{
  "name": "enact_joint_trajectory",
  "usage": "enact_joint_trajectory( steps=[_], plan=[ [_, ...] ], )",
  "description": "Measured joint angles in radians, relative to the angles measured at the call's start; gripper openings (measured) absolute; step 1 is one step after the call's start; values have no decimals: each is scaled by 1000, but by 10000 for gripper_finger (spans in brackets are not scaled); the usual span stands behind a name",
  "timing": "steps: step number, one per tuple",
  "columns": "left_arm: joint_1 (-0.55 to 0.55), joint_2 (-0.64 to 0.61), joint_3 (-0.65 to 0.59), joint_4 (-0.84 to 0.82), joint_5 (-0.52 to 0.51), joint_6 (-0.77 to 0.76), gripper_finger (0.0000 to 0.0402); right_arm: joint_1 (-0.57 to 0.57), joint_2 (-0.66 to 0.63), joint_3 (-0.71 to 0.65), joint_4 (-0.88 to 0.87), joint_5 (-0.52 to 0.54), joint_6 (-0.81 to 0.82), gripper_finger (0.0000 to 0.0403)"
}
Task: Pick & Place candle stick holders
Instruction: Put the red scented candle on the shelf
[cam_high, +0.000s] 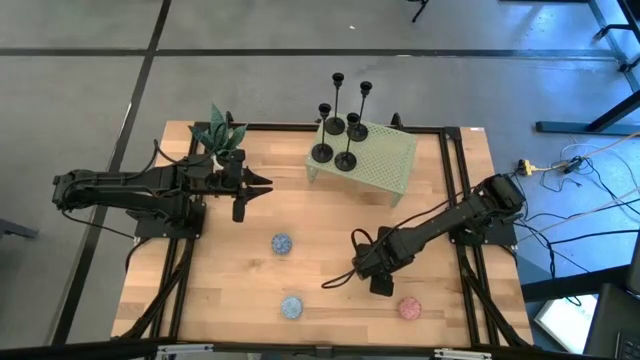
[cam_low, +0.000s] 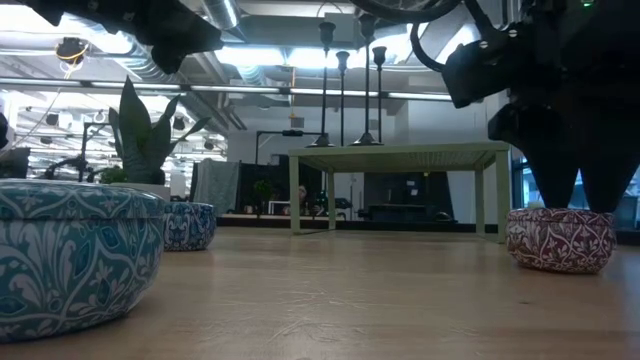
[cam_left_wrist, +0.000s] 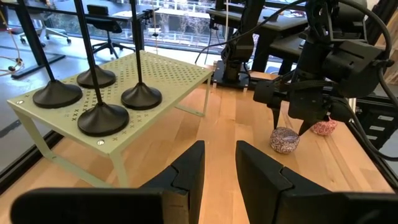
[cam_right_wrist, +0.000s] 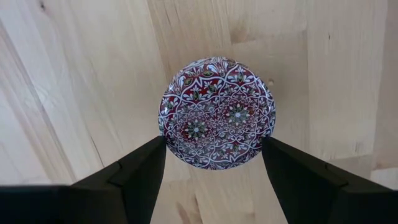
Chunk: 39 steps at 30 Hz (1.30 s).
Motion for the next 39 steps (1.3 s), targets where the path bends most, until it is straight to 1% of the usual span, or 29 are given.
enact_joint_trajectory(
  steps=[20,24,28,32,39],
  plan=[
    [0,0,0,0,0,0,86,0,0,0,29,4,6,269],
    [0,0,0,0,0,0,86,1,0,0,27,22,49,269],
    [0,0,0,0,-1,0,86,0,-1,0,66,26,51,269],
    [0,0,0,0,-1,0,86,0,-1,0,67,27,59,269],
    [0,0,0,0,-1,0,86,-1,-2,-1,83,87,49,269]
  ],
)
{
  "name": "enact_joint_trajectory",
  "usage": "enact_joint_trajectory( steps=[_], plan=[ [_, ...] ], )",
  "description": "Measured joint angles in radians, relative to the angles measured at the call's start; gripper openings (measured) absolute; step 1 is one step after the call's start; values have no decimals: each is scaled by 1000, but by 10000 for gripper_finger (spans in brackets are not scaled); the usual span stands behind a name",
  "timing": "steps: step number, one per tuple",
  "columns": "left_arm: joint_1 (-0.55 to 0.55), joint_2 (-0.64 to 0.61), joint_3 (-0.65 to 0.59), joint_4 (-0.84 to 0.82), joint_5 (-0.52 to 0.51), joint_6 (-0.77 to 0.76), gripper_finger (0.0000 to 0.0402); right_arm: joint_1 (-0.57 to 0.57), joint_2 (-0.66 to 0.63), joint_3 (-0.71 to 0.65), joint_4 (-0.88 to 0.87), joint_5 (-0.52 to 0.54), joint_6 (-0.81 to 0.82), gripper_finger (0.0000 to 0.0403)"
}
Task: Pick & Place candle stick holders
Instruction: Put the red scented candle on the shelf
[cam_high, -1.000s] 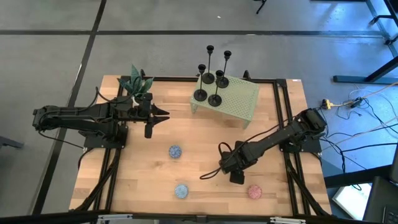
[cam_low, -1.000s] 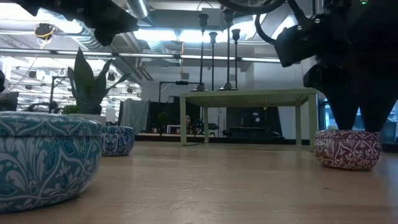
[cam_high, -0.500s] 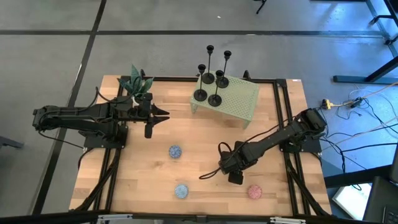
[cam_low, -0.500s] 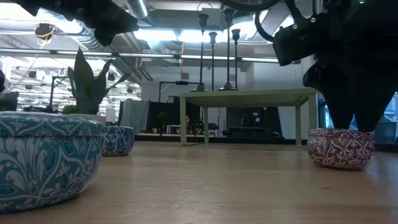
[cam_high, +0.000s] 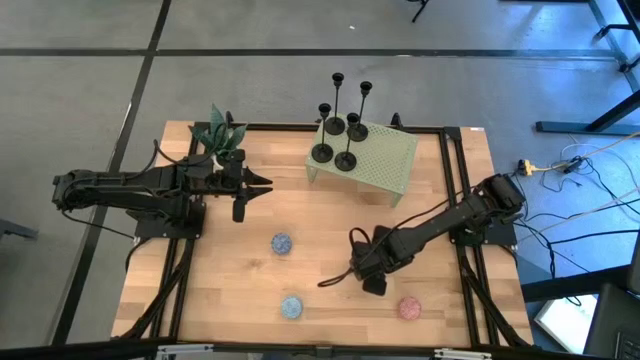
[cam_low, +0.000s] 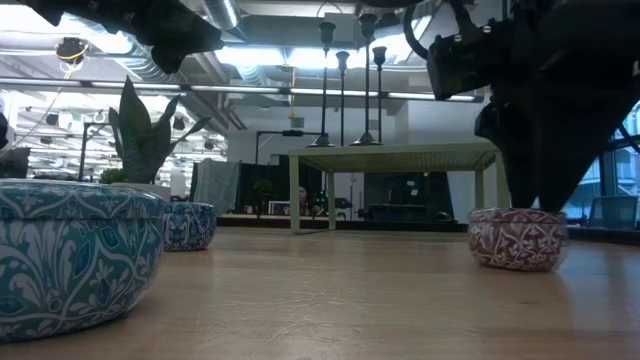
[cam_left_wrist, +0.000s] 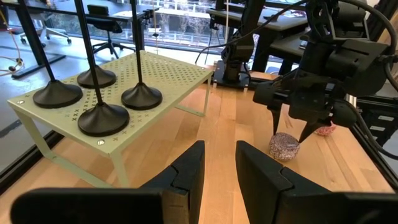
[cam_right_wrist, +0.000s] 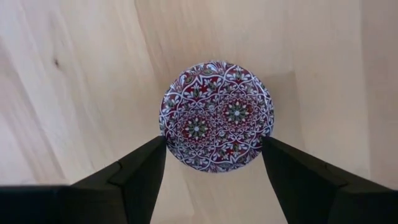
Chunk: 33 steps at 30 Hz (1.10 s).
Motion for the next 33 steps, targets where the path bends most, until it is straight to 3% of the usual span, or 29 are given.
enact_joint_trajectory(
  steps=[8,18,24,33],
  plan=[
    [0,0,0,0,0,0,86,-9,0,6,17,18,-28,274],
    [0,0,0,0,0,0,86,-8,-1,7,19,35,-45,362],
    [0,0,0,0,0,0,86,-12,-1,8,34,82,-44,366],
    [0,0,0,0,0,0,86,-31,-2,8,71,28,-43,366]
  ],
)
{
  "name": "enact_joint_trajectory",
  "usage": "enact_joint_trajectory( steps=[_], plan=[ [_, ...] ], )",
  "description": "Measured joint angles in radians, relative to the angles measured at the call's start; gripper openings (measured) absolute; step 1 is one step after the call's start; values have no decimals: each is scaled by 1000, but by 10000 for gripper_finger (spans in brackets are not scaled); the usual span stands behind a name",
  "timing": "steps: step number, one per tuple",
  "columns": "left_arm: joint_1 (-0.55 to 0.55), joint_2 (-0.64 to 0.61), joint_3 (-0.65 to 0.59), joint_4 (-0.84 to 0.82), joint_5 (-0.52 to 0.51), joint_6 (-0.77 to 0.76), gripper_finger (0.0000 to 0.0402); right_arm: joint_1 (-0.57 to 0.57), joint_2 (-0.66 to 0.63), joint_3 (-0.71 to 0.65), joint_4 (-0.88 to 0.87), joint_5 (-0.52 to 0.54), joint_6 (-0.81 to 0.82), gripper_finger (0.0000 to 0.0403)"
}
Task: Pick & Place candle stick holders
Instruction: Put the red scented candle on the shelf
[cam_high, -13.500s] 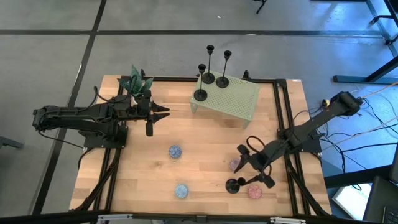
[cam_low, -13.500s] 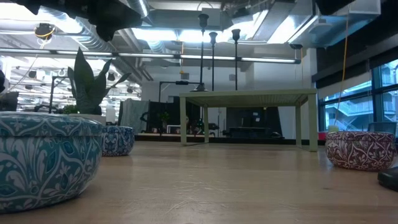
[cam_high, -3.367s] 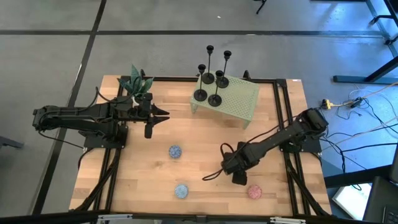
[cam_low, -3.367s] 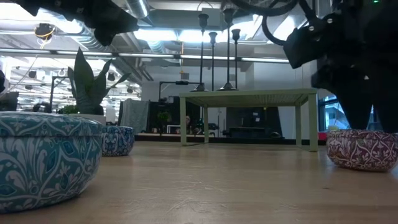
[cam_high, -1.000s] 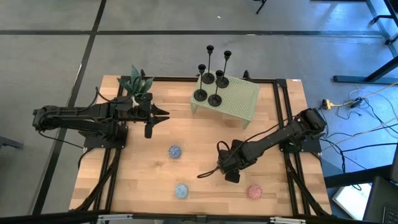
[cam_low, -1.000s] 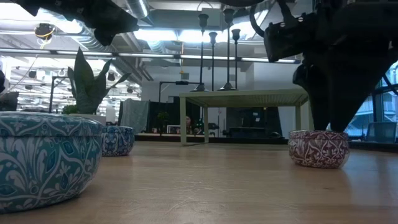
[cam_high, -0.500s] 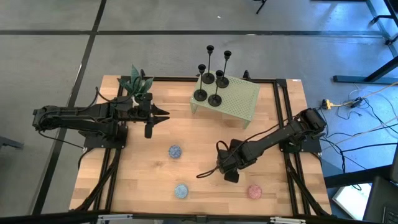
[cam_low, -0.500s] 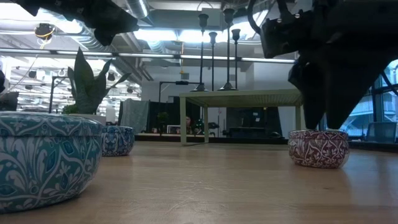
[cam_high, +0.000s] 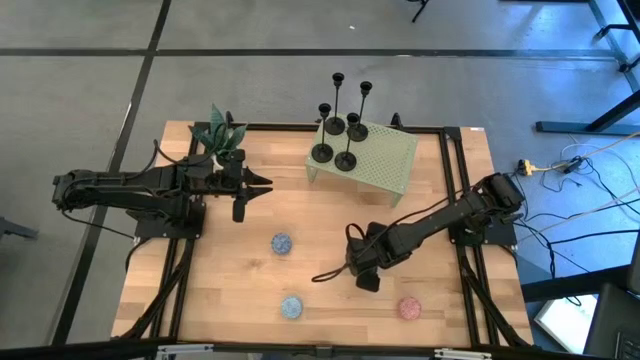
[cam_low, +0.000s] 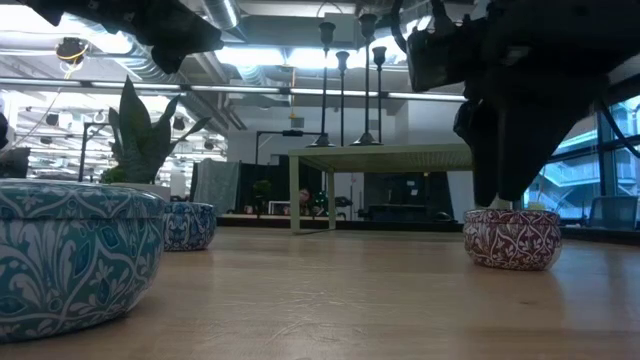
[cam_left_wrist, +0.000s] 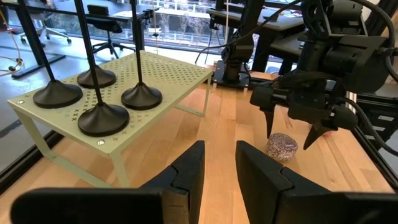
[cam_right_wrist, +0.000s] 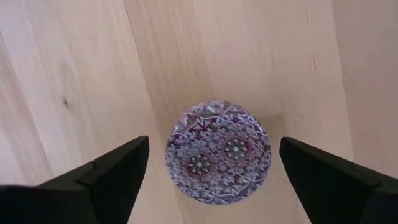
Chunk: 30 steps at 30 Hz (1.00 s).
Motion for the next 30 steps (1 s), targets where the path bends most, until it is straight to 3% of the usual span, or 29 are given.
enact_joint_trajectory(
  steps=[22,30],
  plan=[
    [0,0,0,0,0,0,86,-1,5,-80,94,-8,-8,365],
    [0,0,0,0,0,0,86,-1,5,-80,86,-26,-28,314]
  ],
)
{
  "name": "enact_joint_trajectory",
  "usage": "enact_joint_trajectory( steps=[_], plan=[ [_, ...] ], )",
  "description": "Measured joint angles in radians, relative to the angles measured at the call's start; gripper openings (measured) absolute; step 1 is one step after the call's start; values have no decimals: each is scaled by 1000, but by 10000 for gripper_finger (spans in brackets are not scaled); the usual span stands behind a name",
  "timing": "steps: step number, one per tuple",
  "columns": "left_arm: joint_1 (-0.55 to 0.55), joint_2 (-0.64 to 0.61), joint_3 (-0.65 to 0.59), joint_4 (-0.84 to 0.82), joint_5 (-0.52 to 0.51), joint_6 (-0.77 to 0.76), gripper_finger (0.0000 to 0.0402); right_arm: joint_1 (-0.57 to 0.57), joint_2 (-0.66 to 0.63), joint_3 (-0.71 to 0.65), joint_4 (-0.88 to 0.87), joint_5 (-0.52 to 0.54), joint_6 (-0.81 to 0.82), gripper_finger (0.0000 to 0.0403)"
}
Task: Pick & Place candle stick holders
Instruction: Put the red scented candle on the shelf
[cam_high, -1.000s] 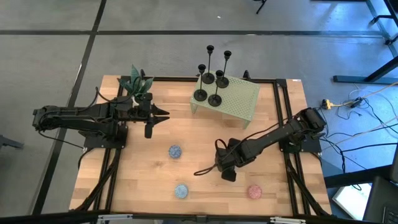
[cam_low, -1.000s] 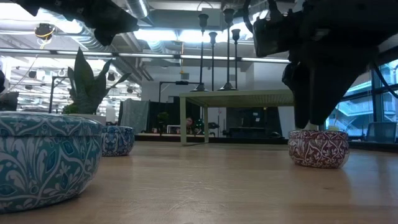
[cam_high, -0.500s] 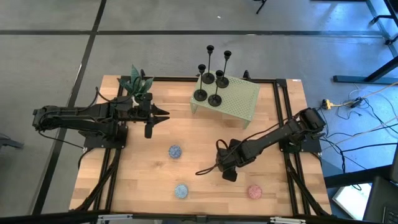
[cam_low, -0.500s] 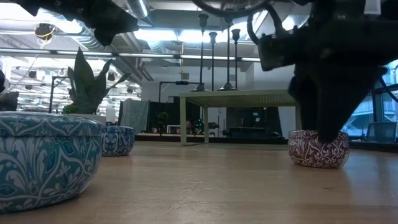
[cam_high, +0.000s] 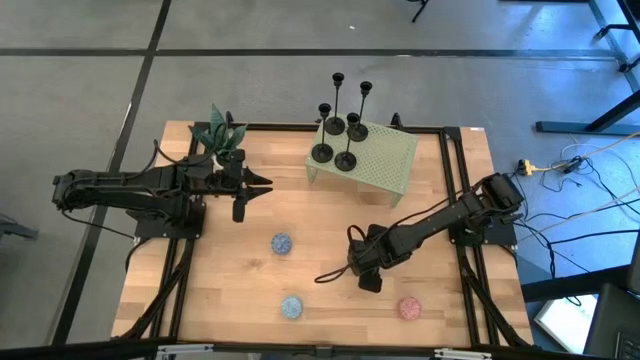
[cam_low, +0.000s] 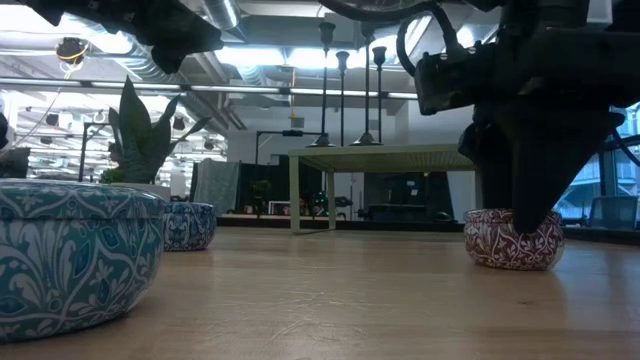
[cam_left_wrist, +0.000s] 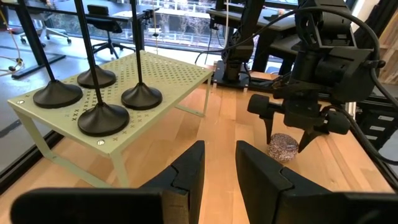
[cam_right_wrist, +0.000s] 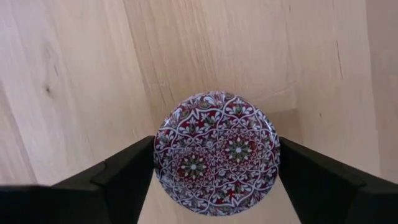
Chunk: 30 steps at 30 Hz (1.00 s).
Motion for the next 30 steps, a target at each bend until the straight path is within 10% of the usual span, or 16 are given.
enact_joint_trajectory(
  steps=[17,30],
  plan=[
    [0,0,0,0,0,0,86,0,0,32,-6,12,-3,301],
    [0,0,0,0,0,0,86,-2,-1,310,-332,52,-32,307]
  ],
)
